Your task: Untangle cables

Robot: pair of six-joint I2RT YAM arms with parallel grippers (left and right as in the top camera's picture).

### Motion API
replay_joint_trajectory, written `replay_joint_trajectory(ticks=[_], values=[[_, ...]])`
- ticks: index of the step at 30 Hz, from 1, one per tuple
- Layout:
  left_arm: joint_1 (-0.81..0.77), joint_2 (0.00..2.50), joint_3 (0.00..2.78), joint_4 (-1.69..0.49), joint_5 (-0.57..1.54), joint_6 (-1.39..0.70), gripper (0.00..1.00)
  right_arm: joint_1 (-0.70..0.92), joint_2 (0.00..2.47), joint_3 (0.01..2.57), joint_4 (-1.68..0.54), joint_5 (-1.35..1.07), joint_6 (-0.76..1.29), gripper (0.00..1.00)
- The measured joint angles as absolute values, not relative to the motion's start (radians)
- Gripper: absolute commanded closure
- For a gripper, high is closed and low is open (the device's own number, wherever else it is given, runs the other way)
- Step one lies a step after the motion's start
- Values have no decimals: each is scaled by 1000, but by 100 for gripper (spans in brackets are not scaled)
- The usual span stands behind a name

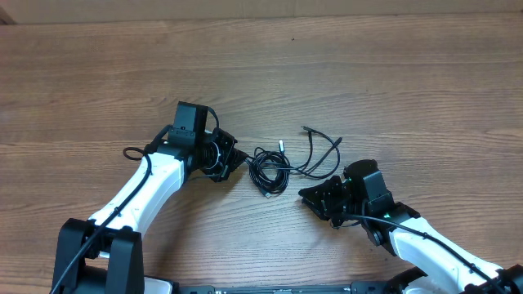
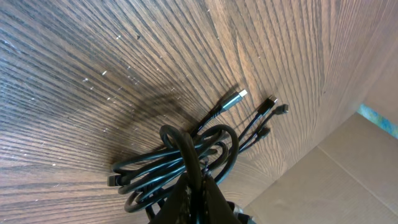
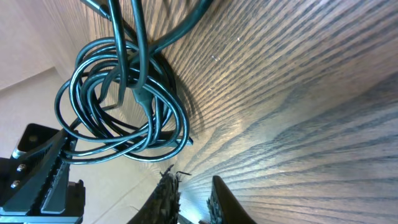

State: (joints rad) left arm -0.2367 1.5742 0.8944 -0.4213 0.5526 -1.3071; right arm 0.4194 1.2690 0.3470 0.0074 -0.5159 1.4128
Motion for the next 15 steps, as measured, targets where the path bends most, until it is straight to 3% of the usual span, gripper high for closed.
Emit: replay_joint_trajectory(ticks=[5,6,8,10,11,15], values=[[-238,1574,894,-426,548,-1306,95,419,1269,347,7,-512,1407,67],[-239,1574,894,-434,545,-1304,91,419,1269,347,7,-509,1407,64],[-242,1574,894,-467,531,-1301,75,419,1269,347,7,-508,1398,61],[-247,1574,894,-503,504,-1298,46,419,1269,347,7,-508,1392,56],[-253,1574,894,-532,471,-1291,36,419,1269,347,8,-508,1390,55],[-277,1575,894,-565,421,-1284,29,420,1269,347,7,-504,1386,52]])
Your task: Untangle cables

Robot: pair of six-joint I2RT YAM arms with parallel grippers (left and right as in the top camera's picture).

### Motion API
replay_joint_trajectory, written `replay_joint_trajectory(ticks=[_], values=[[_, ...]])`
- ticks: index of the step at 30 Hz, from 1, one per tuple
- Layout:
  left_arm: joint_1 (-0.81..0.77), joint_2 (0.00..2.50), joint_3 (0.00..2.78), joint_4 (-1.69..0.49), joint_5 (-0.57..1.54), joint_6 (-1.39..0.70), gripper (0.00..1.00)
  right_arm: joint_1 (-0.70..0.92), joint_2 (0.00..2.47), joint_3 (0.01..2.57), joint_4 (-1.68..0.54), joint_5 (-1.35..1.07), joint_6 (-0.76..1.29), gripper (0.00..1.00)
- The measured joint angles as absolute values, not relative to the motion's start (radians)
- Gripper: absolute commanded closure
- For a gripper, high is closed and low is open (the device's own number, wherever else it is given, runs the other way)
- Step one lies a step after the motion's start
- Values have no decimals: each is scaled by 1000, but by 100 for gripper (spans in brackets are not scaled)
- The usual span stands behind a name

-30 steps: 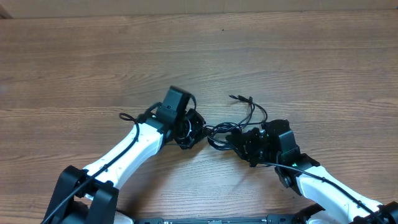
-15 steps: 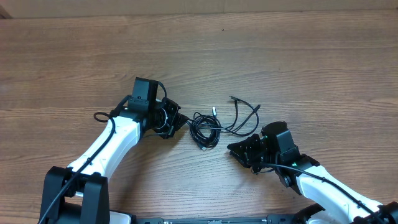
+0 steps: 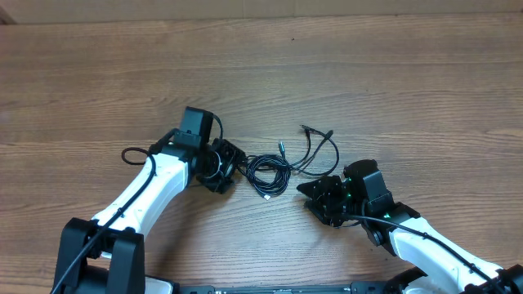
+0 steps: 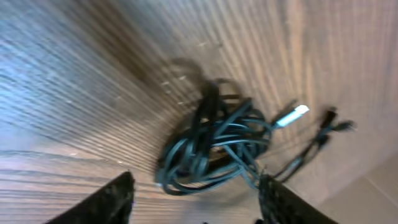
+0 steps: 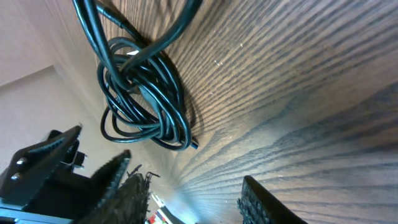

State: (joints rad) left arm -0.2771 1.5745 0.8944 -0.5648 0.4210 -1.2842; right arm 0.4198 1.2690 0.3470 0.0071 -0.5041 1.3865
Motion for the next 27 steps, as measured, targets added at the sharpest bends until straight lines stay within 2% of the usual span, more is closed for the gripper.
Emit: replay_joint_trajectory(ticks=[3,6,7,10,13,15,16,17,27], values=[[-311,1575,894,-565,383,-1283,29,419,1269,347,7,-495,1386,51],[-342,1575,894,-564,345,-1283,44,419,1269,347,7,-493,1386,50],[-359,1575,894,-561,325,-1284,46,420,1269,347,7,-493,1386,50],[-388,1575,894,-546,280,-1283,59,419,1269,347,7,-492,1386,50],[-418,1585,894,-523,232,-1283,58,419,1269,347,7,-492,1386,50],[-446,1615,894,-511,204,-1284,67,419,1269,347,6,-490,1386,49],[-458,1635,894,-500,193,-1284,78,419,1269,347,7,-491,1386,49],[-467,1657,894,-482,186,-1285,96,419,1269,347,6,-490,1386,49],[-468,1700,895,-460,202,-1263,96,419,1269,347,1,-495,1386,50]])
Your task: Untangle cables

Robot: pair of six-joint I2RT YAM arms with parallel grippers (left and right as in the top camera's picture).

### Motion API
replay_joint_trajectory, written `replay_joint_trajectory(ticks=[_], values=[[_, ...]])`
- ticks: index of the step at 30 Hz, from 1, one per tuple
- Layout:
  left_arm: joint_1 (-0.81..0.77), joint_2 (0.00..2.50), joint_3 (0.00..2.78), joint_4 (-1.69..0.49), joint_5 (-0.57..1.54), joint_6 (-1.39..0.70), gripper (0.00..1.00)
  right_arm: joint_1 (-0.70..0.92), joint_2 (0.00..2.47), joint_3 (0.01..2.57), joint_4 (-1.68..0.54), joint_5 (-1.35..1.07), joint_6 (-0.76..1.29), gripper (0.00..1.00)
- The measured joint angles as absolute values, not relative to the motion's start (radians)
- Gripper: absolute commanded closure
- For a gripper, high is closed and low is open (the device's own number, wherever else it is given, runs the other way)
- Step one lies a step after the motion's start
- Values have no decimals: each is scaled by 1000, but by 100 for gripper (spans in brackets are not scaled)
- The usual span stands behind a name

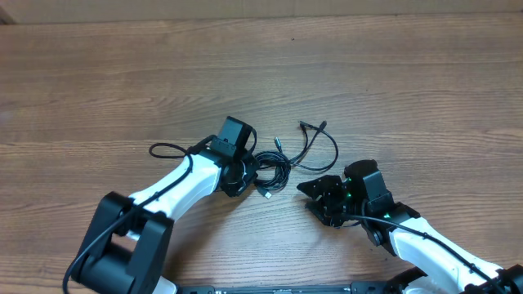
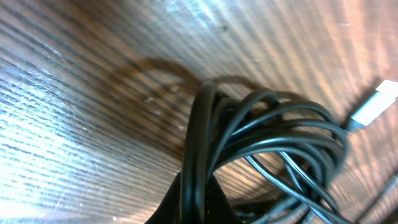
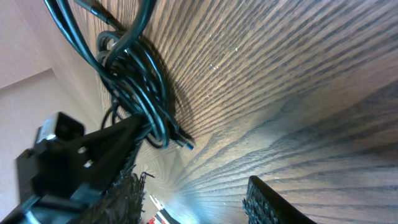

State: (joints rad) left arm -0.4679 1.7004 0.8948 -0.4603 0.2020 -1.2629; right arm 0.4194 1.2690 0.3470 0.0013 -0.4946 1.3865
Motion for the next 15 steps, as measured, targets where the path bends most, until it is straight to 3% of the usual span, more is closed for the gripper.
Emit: replay_joint_trajectory(ticks=[8,15], values=[[-463,1468,894,-478,217,-1223,96,419,1269,346,17,-546,1361,55],[-463,1439,894,-539,227,-1223,96,420,1270,340,209,-624,1360,55]])
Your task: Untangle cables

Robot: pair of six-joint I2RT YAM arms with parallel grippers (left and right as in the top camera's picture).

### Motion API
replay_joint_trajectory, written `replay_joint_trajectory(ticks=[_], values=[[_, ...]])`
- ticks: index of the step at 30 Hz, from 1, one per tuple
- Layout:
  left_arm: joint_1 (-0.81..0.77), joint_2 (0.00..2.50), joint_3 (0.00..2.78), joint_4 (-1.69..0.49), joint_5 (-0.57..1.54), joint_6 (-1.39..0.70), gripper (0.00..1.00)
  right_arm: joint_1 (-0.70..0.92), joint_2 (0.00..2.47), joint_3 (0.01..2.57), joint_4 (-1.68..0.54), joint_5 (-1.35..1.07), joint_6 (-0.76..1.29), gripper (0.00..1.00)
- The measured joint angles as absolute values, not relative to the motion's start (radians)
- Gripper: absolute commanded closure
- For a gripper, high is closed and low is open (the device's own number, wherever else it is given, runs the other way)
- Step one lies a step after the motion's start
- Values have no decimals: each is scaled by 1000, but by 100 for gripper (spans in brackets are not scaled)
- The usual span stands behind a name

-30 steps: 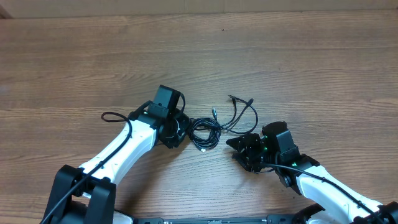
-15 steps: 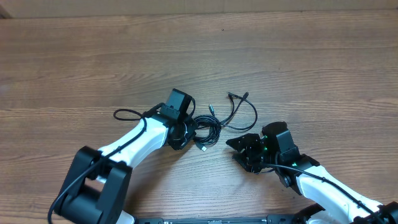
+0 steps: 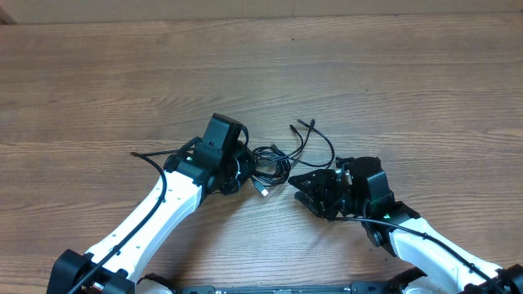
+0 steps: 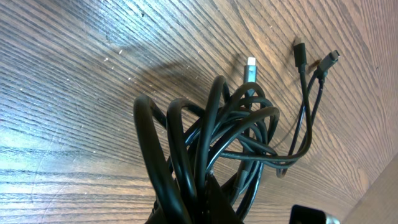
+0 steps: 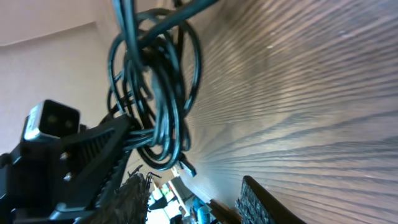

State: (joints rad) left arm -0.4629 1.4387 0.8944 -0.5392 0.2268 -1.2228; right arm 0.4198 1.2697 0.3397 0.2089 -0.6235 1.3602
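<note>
A tangle of thin black cables [image 3: 268, 162] sits mid-table, its loose ends with small plugs [image 3: 301, 126] trailing to the far right. My left gripper [image 3: 235, 170] is shut on the bundle's left side. In the left wrist view the loops [image 4: 227, 134] rise out of the shut fingers, with a silver USB plug [image 4: 250, 66] and dark plugs [image 4: 300, 48] beyond. My right gripper [image 3: 304, 185] stands open just right of the bundle, holding nothing. Its fingers [image 5: 258, 198] frame the loops [image 5: 155, 93], with the left gripper [image 5: 74, 155] behind them.
The wooden table [image 3: 409, 90] runs wide on all sides. A thin black cable end [image 3: 135, 153] sticks out by the left arm. Beige wall or cardboard [image 4: 373, 193] shows past the table edge.
My left gripper has drawn back a little to the left with the bundle still in it, and the loops now stand up. The right gripper has come closer to the bundle.
First my left gripper was shut on the bundle's left edge, with the right gripper's fingers nearly together. Then both grippers stood open, the left apart from the cables. The left then closed on the bundle further right, and now holds it beside the open right gripper.
</note>
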Motion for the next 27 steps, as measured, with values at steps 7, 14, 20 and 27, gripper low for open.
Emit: replay_joint_trajectory(ticks=[7,14,20,27], values=[[-463,1439,894,-538,301,-1224,96,421,1270,340,251,-596,1363,63],[-463,1439,894,-538,406,-1255,96,552,1270,340,255,-459,1420,89],[-461,1439,891,-537,435,-1258,96,590,1269,341,223,-356,1465,96],[-396,1439,887,-524,514,-1258,96,592,1265,352,104,-329,1423,96]])
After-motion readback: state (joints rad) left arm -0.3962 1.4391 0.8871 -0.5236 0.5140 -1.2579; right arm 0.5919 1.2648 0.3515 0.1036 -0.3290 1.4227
